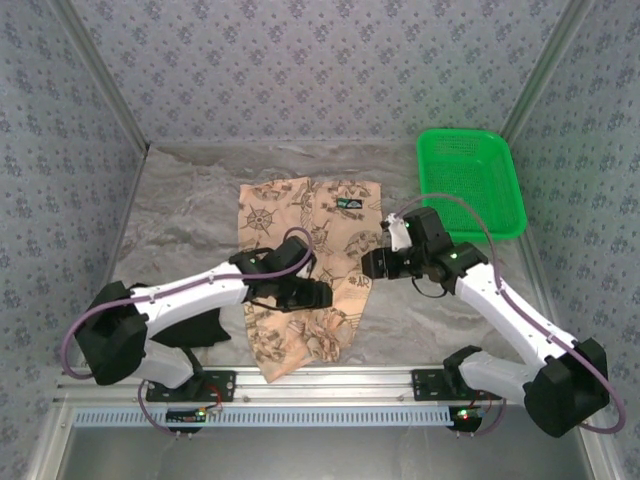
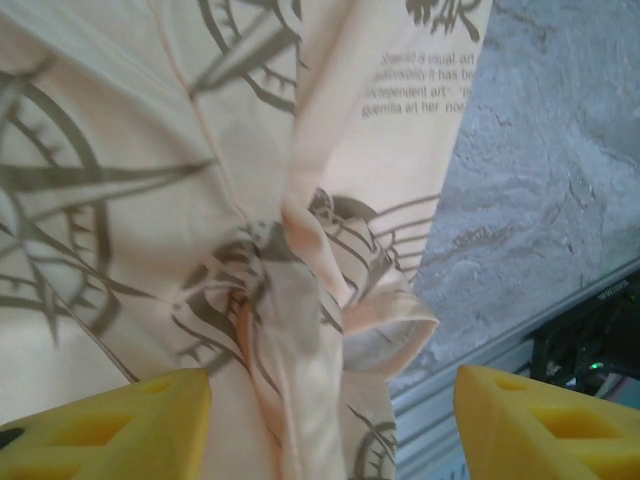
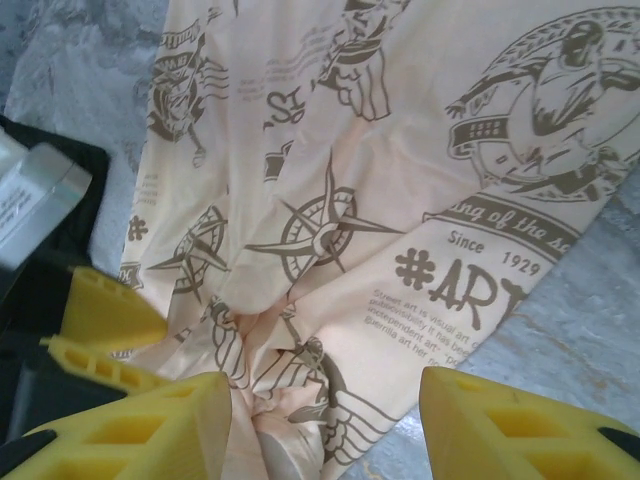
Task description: Fold the inside-out t-shirt
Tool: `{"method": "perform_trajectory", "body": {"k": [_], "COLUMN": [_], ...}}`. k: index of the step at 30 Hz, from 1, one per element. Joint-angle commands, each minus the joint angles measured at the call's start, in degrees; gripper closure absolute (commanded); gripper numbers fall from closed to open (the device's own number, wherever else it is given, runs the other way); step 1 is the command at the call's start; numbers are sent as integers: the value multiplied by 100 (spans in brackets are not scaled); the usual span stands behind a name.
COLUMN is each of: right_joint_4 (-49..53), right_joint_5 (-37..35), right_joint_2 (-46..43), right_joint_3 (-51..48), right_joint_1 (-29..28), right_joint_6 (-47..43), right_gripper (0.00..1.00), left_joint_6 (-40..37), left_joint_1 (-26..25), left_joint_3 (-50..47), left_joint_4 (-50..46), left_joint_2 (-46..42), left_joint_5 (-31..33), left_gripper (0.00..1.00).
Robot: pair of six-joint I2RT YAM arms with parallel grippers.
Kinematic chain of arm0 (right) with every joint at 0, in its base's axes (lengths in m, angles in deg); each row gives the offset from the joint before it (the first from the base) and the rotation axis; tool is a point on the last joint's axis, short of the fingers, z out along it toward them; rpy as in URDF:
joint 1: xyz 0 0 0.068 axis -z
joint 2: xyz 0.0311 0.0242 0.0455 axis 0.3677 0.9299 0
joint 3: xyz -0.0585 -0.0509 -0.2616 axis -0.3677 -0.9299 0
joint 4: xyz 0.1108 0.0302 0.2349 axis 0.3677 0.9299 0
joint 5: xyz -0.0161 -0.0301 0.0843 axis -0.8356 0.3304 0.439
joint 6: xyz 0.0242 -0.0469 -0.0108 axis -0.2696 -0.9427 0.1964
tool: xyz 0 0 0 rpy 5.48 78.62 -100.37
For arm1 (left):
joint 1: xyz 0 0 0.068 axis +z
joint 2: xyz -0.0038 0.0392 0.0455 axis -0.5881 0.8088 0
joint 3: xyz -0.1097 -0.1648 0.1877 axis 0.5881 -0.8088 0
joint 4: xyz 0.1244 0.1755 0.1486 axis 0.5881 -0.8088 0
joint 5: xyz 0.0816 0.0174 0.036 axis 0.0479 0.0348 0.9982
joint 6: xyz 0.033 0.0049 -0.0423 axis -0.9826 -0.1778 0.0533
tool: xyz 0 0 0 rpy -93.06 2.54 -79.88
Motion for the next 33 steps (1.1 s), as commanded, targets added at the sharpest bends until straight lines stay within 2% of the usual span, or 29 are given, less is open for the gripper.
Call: {"method": "perform_trajectory", "body": {"k": [1, 5, 9, 16, 17, 18, 19, 20, 23, 28, 33], "right_joint_4": [31, -97, -317, -853, -945, -1029, -1119, -1166, -1005, -636, -230], "right_joint_5": [54, 179, 171, 242, 219, 174, 57, -110, -892, -1816, -2367], "right_joint_2": [122, 382, 626, 1304, 1439, 1554, 1713, 1883, 2552, 3849, 5197], "right_joint_3": [125, 281, 371, 671, 739, 798, 891, 1016, 1551, 2989, 4486], "right_joint_1": [90, 117, 122, 59, 28, 16, -9, -34, -107, -644, -943], "right_joint_6": [-112, -147, -107, 91, 99, 111, 161, 262, 731, 725, 909], "right_gripper": [46, 46, 46, 46, 46, 46, 46, 46, 46, 42, 39], "left_joint_6": [105, 0, 96, 154, 145, 135, 105, 70, -65, -206, -139], "left_joint_1": [-58, -92, -129, -166, -164, -163, -164, -164, -164, -155, -146], "left_joint_3": [440, 709, 725, 712, 696, 682, 684, 680, 806, 825, 586], "left_joint_4": [-702, -1057, -1066, -1285, -1202, -1123, -1051, -988, -1221, -1640, -1803], "left_joint_2": [219, 537, 658, 621, 621, 636, 654, 651, 504, -397, -1124], "left_joint_5": [-65, -58, -203, -242, -283, -347, -444, -559, -597, -389, -155], "left_gripper": [40, 48, 64, 60, 64, 73, 88, 94, 96, 100, 100]}}
